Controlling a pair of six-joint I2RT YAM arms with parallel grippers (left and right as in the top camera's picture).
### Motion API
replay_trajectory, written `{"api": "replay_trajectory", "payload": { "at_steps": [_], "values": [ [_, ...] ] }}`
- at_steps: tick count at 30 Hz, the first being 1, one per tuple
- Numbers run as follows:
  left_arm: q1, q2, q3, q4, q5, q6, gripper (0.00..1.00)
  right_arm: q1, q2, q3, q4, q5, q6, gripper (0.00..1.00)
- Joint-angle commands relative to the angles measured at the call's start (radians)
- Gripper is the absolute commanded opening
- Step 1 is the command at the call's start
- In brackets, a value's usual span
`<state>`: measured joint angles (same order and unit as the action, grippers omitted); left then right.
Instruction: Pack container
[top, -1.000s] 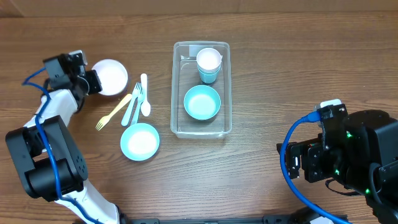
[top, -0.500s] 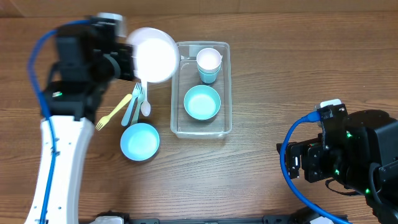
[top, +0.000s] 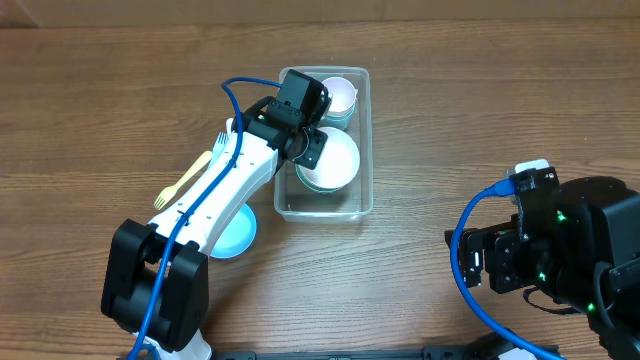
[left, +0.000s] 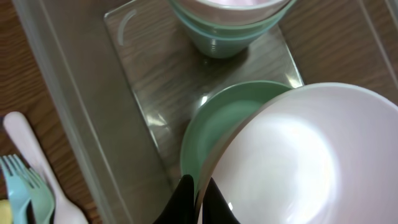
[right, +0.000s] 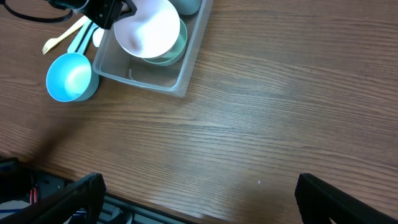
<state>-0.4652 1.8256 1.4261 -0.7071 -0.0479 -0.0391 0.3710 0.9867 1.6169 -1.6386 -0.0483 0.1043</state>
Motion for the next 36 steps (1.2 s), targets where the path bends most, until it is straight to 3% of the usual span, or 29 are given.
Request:
{"api": "replay_trajectory", "payload": {
  "at_steps": [1, 9, 11, 13, 15, 16, 18, 21, 24, 26, 32, 36],
  "values": [
    [-0.003, 0.006, 0.002, 0.000, -0.043, -0.021, 0.04, 0.000, -0.006, 0.010, 0.006, -0.005, -0.004, 1.00],
    [-0.003, 0.020, 0.000, 0.002, 0.023, -0.021, 0.07, 0.000, -0.006, 0.010, 0.006, -0.005, -0.004, 1.00],
    [-0.003, 0.020, 0.000, 0.005, 0.047, -0.021, 0.36, 0.000, -0.006, 0.010, 0.006, -0.005, -0.004, 1.00],
    [-0.003, 0.020, 0.000, 0.009, 0.048, -0.021, 0.49, 0.000, -0.006, 0.010, 0.006, -0.005, -0.004, 1.00],
    [-0.003, 0.020, 0.002, 0.008, 0.048, -0.021, 0.45, 0.000, -0.006, 0.010, 0.006, -0.005, -0.004, 1.00],
    [-0.003, 0.015, 0.010, 0.003, 0.049, -0.022, 0.33, 0.000, -0.006, 0.010, 0.006, -0.005, -0.004, 1.00],
    [-0.005, -0.013, 0.025, -0.013, 0.056, -0.030, 0.22, 0.000, -0.006, 0.010, 0.006, -0.005, -0.004, 1.00],
    [-0.005, -0.130, 0.076, -0.138, 0.062, -0.032, 0.16, 0.000, -0.006, 0.010, 0.006, -0.005, -0.004, 1.00],
    [0.009, -0.298, 0.074, -0.264, -0.065, -0.089, 0.11, 0.000, -0.006, 0.010, 0.006, -0.005, -0.004, 1.00],
    [0.040, -0.395, 0.063, -0.337, -0.066, -0.100, 0.08, 0.000, -0.006, 0.010, 0.006, -0.005, -0.004, 1.00],
    [0.184, -0.755, -0.267, -0.363, -0.056, -0.149, 0.22, 0.000, -0.006, 0.010, 0.006, -0.005, -0.004, 1.00],
    [0.219, -0.820, -0.466, -0.354, -0.037, -0.187, 0.31, 0.000, -0.006, 0.010, 0.006, -0.005, -0.004, 1.00]
  ]
}}
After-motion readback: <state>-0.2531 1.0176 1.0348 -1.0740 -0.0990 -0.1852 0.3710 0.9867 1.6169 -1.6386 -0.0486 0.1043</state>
